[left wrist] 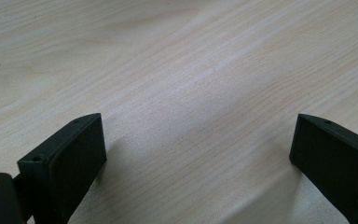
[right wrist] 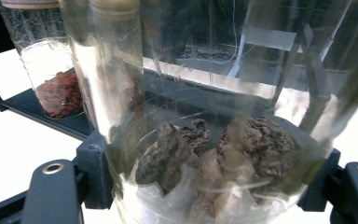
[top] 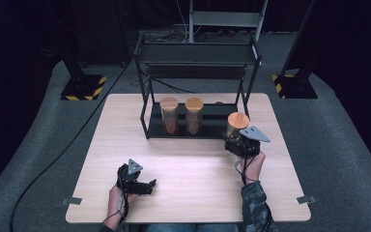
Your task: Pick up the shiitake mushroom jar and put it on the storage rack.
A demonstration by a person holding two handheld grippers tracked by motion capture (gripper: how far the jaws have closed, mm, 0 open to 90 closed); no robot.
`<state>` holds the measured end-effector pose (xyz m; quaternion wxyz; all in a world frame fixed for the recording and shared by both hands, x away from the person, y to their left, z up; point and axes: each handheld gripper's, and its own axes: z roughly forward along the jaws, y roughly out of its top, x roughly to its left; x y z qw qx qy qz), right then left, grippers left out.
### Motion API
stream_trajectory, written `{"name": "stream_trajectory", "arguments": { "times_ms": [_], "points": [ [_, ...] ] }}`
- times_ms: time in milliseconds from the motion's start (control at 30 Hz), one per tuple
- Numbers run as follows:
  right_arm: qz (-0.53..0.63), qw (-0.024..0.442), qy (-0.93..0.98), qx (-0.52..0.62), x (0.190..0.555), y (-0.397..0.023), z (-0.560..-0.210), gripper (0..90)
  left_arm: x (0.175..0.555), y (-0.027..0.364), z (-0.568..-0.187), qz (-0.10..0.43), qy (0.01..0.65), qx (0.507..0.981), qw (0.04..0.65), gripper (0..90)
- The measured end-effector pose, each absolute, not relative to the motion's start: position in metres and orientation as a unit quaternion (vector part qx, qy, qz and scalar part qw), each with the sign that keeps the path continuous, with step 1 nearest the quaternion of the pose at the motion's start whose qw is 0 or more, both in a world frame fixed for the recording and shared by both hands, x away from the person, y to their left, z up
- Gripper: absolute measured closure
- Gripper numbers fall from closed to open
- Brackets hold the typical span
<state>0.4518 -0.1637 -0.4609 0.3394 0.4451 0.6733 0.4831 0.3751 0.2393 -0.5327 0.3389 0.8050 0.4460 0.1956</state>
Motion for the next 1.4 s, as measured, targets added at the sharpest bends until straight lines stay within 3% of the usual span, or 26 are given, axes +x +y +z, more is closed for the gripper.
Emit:
{"name": "stream_trajectory", "arguments": {
  "times_ms": [1400],
  "points": [
    [0.479, 0.337, 0.678, 0.444, 0.48, -0.15, -0.456, 24.8, 0.375, 0.239, -0.533, 0.196, 0.446, 0.805, 0.339, 2.9]
  ]
}}
